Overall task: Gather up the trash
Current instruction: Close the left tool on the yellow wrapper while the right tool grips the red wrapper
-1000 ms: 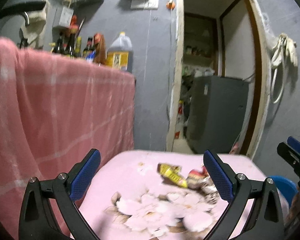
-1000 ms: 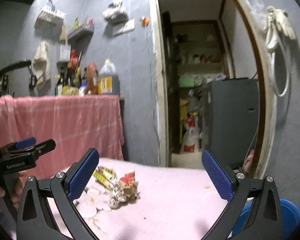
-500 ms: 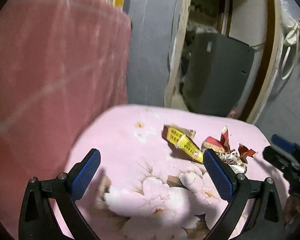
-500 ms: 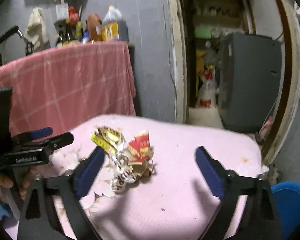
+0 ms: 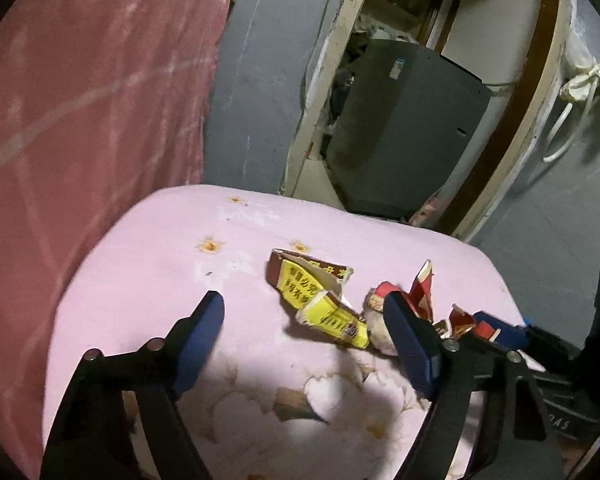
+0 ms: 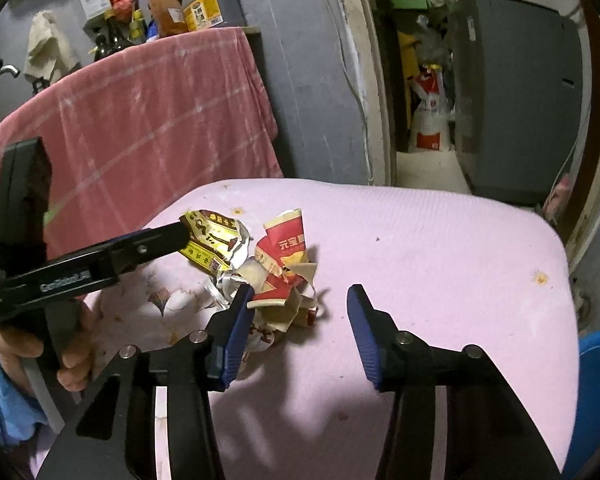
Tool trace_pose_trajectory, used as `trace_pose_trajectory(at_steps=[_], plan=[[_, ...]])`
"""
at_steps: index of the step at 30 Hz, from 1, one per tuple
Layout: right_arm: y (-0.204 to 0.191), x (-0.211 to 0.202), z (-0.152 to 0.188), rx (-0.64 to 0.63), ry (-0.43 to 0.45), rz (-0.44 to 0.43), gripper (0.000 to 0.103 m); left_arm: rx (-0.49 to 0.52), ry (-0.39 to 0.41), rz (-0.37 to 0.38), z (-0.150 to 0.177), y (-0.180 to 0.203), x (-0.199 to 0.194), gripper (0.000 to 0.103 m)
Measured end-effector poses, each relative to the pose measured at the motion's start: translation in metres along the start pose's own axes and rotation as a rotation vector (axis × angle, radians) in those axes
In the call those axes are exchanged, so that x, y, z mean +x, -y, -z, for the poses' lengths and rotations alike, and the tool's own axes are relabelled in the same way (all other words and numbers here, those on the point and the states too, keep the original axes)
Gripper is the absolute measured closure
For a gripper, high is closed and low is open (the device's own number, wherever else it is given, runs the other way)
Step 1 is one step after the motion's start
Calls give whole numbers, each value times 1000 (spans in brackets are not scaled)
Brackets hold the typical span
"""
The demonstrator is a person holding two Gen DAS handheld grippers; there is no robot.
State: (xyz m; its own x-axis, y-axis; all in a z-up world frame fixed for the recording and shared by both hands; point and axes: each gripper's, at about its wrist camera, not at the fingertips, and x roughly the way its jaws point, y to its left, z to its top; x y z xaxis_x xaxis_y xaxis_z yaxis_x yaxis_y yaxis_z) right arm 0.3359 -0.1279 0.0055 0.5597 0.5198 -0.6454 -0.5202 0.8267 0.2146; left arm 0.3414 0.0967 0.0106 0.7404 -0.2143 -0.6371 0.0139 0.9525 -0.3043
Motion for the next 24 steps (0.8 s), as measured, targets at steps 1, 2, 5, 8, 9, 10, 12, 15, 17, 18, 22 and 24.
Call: trace_pose_trajectory(at_steps=[1,2,5,8,9,10,12,15,17,18,22,24], plan=[[0,1,0,5,-3,-6,61,-11,-1,7,-1,-1,0,29],[0,2,-1,7,-5,-11,62,-27,-4,19,-3,-2,1,29],[-3,7,-3,4,-23,-21,71,-62,-21,50,-8,-7,2,34],[-5,9,-4,4,-27,-29,74,-94,-50,62,-14,-12,7,48],[-5,9,-4,4,-28,-29,74,-105,-58,60,-14,-12,9,53],[-5,9,-4,4,-27,-31,75,-117,-68,65,-14,-13,11,56],[-5,9,-4,6,-25,-33,75,-133,-85,68,-14,-14,13,59],[-4,8,-2,13,-22,-40,75,-144,-96,76,-12,-16,13,59],[-4,7,0,17,-17,-41,75,-146,-118,95,-13,-16,16,59],[-4,7,1,17,-14,-41,75,-149,-126,102,-13,-17,17,59],[-6,1,3,11,16,-35,77,-166,-124,111,-14,-19,17,70],[-6,-3,4,13,40,-29,77,-177,-119,116,-14,-21,15,70]])
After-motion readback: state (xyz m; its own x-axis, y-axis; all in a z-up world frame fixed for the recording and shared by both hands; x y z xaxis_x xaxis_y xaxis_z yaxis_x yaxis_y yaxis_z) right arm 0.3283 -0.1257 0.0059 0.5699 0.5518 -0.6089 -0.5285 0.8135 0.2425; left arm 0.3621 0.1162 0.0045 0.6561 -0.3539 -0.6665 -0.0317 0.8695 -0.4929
